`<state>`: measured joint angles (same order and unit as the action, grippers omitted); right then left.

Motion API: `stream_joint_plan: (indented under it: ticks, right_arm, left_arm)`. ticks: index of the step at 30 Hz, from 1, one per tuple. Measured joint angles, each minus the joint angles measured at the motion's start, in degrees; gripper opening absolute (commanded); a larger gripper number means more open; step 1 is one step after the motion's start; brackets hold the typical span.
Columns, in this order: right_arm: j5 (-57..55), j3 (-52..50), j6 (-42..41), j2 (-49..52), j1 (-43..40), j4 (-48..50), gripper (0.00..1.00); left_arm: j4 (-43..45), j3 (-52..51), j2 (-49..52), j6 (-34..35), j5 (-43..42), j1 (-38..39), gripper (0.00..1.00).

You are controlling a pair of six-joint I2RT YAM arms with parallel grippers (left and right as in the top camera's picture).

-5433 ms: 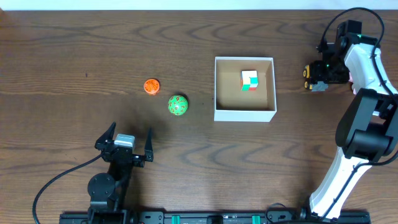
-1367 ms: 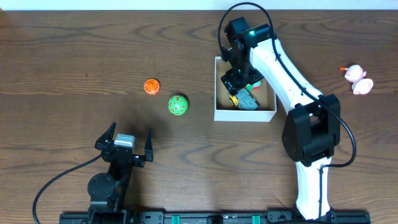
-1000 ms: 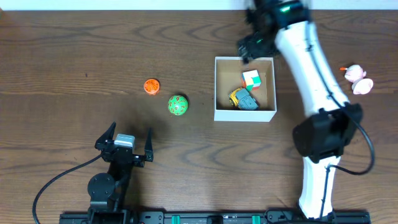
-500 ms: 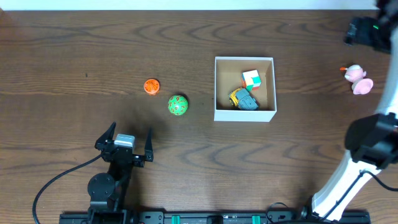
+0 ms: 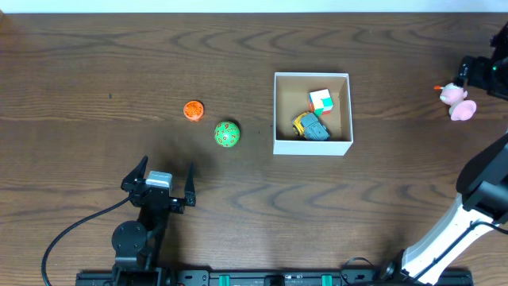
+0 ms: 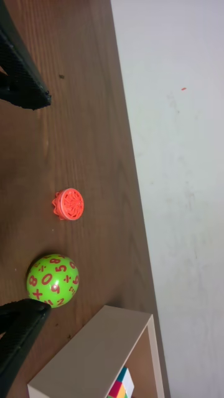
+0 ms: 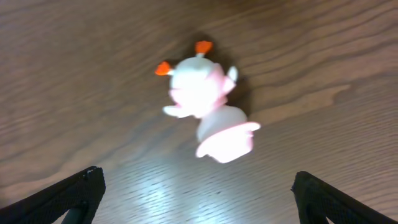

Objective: Pack container
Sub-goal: 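Move the right gripper over the pink-white plush figure, then lower the right gripper and grasp the plush figure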

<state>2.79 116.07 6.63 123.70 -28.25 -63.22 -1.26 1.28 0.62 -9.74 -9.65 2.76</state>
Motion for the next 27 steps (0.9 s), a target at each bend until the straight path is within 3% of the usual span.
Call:
stream_joint_plan:
  ticks: [9, 13, 27]
  right_arm:
    - [-0.9, -10.5, 0.2, 0.0, -0.8, 8.3, 0.99]
    - [-1.1, -13.4, -0.2, 0.0, -0.8, 11.4, 0.93]
    - [-1.3, -14.2, -0.3, 0.6, -0.8, 13.9, 0.98]
  left_arm:
    - [0.0, 0.0, 0.0, 0.0, 0.0, 0.0, 0.98]
    - [0.0, 0.0, 0.0, 0.0, 0.0, 0.0, 0.98]
    - [0.0, 0.0, 0.0, 0.0, 0.0, 0.0, 0.98]
